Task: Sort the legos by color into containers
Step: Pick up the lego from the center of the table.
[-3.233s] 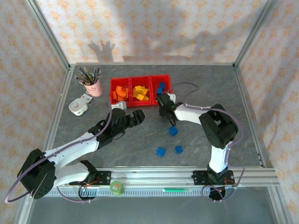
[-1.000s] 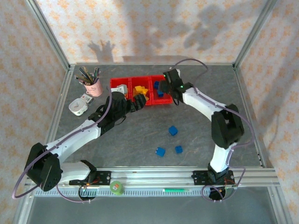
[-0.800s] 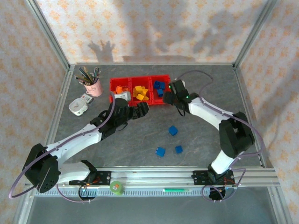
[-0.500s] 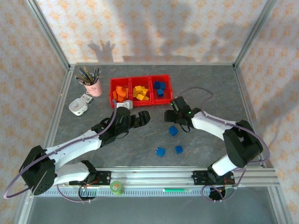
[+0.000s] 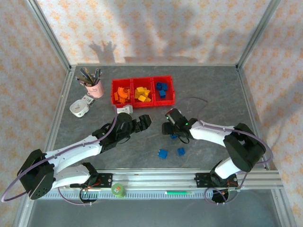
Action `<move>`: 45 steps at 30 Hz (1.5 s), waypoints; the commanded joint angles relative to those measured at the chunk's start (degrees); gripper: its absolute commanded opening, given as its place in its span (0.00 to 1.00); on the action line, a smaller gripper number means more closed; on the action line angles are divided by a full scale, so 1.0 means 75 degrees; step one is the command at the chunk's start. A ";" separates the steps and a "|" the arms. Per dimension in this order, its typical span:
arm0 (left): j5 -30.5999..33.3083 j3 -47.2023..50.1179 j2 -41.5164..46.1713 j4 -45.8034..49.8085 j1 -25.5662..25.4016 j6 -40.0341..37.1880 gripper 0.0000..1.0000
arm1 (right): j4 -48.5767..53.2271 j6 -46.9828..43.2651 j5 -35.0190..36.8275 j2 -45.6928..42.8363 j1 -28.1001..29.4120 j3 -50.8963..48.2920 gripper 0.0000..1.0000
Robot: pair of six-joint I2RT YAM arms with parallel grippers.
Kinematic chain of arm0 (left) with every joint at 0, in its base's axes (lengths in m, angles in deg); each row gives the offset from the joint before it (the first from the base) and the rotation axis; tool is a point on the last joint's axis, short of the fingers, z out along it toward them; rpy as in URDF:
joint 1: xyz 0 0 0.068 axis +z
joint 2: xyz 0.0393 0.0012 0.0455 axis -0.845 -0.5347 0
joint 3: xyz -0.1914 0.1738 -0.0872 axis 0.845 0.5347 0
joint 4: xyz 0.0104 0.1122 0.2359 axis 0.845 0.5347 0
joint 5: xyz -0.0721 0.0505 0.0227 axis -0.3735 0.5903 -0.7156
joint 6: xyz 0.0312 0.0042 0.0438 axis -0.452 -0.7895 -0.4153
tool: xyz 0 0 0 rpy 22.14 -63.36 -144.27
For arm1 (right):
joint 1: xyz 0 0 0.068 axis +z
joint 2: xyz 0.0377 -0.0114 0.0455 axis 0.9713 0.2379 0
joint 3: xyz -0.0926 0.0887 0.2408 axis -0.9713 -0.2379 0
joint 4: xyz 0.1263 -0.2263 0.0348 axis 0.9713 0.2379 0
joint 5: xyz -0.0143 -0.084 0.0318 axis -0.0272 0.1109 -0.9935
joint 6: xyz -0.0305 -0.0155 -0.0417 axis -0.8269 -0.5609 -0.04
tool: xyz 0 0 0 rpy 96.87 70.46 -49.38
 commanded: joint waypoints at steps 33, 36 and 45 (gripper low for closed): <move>0.0651 -0.0310 0.0203 0.0222 -0.0006 -0.0458 0.99 | 0.1173 -0.0156 0.1825 -0.0055 0.0151 0.1779 0.33; 0.0664 -0.0470 0.0177 0.0321 0.0145 -0.0621 0.99 | 0.1228 -0.0432 0.1847 0.0402 -0.0227 0.2535 0.33; 0.0252 -0.0821 -0.0229 0.0175 0.0977 -0.0952 0.99 | 0.0980 -0.1044 0.2219 0.2455 -0.1161 0.5012 0.33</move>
